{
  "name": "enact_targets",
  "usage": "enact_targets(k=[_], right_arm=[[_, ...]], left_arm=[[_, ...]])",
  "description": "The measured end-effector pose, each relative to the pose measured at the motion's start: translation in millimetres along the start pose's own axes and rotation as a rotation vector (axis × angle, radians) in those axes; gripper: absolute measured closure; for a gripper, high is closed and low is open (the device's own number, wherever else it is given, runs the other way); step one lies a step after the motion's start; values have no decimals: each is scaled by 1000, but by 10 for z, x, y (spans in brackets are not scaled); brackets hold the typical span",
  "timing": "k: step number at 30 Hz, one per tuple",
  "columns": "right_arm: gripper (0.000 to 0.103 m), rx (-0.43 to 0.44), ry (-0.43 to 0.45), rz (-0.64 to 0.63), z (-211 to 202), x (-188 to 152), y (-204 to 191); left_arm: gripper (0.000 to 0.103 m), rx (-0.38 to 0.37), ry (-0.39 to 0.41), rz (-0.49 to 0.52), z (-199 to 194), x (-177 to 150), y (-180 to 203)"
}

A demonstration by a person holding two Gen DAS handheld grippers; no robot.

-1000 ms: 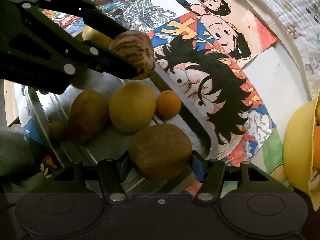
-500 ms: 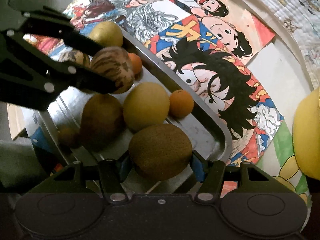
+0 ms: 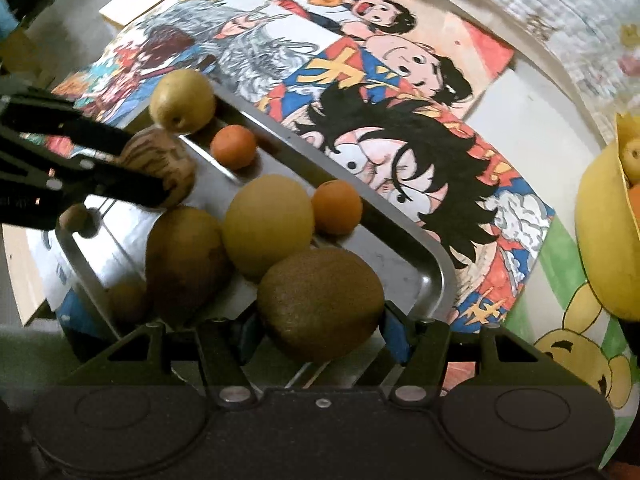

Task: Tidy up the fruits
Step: 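Carry the striped fruit with the left tool while the right tool carries the brown fruit over the tray, then lower both fruits onto the metal tray and open both tools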

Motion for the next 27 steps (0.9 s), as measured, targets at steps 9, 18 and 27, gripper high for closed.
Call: enact_targets(k=[9,18,27], right_arm=[[40,-33,20,88,24,-62,69],[40,-51,35,140,92,-66,97],[40,-62,52,213,167,-45,151]], left_arm=[[51,30,-2,13,43,29,36],[51,59,-41,25,177,128,53],[51,84,-85,-38,305,156,-28]])
Point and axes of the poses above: each gripper's, at about its wrist camera, not at the fingertips, and z roughly the way its jaws point, y to its right, x to its top, the point moved 8 cm from there along z, roughly the way its jaws point, and after that the axes turned 6 degrees about -z, right-handed, at the moved point
